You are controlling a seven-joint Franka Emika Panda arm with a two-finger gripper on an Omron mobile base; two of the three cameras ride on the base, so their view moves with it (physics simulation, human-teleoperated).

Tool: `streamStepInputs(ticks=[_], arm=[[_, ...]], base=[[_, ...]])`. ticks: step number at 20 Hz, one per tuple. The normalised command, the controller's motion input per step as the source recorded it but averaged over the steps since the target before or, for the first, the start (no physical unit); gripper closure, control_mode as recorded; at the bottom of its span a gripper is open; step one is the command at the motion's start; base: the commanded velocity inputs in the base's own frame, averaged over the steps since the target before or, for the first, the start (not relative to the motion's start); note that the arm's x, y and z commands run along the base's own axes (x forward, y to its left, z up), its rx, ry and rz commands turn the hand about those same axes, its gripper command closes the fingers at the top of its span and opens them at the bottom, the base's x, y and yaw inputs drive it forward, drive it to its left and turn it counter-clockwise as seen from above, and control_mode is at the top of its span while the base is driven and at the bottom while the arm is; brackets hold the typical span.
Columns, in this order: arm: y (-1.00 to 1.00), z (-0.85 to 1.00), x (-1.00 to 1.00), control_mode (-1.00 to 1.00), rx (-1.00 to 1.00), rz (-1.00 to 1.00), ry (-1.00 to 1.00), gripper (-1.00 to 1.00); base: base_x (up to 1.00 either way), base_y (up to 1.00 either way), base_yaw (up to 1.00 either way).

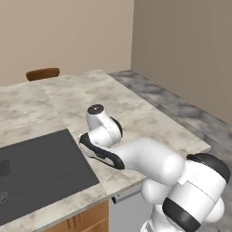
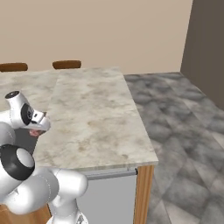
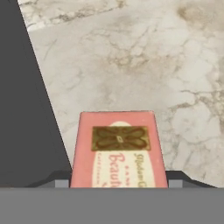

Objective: Locate and retrieve the bar soap and bar soap from the cabinet. Place them next to the sink.

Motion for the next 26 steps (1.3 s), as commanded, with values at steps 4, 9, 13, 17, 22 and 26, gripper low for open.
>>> streamStepInputs(ticks=[4, 9, 13, 17, 22, 26], arm=[[0.12, -0.39, 0.11, -1.0, 0.01, 0.0, -0.08, 1.0], [0.0, -0.27, 0.07, -1.0, 0.0, 0.0, -0.02, 1.0], [0.0, -0.22, 0.06, -1.0, 0.0, 0.0, 0.06, 1.0], [0.0, -0.03, 0.07, -1.0, -0.01, 0.0, 0.11, 1.0], [0.0, 0.0, 0.0, -1.0, 0.0, 0.0, 0.0, 1.0], [0.0, -0.24, 0.0, -1.0, 0.0, -0.01, 0.1, 1.0]], base=[[0.0, 0.0, 0.0], [0.0, 0.0, 0.0], [0.0, 0.0, 0.0], [0.0, 0.0, 0.0], [0.0, 0.0, 0.0], [0.0, 0.0, 0.0]])
